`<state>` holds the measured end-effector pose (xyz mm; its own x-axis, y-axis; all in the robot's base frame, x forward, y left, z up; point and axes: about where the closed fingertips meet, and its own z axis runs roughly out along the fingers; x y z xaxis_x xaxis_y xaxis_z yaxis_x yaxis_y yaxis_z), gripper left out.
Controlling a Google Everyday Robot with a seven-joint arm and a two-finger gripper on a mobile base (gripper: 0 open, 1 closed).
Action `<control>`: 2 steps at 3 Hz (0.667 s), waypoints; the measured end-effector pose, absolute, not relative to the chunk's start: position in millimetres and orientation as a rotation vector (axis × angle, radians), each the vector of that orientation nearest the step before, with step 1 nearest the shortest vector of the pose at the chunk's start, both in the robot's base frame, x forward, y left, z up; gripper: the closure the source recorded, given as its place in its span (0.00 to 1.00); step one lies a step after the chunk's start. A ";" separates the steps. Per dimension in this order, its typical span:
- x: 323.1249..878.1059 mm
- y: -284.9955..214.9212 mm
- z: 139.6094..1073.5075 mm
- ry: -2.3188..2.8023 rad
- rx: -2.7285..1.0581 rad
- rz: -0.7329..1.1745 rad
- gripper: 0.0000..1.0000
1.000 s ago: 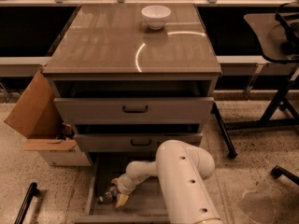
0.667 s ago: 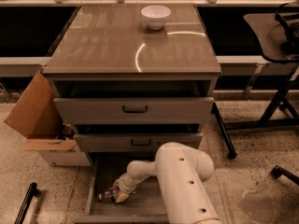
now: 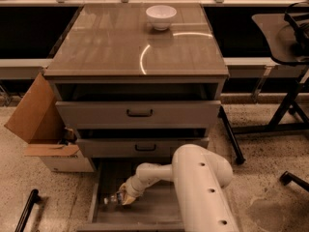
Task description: Pick water bottle from bottom drawer and place on counter
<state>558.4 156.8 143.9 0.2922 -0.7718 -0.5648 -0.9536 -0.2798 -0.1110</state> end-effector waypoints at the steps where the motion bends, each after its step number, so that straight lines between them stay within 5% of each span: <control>1: 548.3 139.0 203.3 1.450 -2.096 0.619 1.00; 2: 543.8 104.4 269.7 1.312 -2.032 0.672 1.00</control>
Offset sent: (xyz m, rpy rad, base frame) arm -0.0123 -0.1379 0.2135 0.3838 -0.1348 0.1129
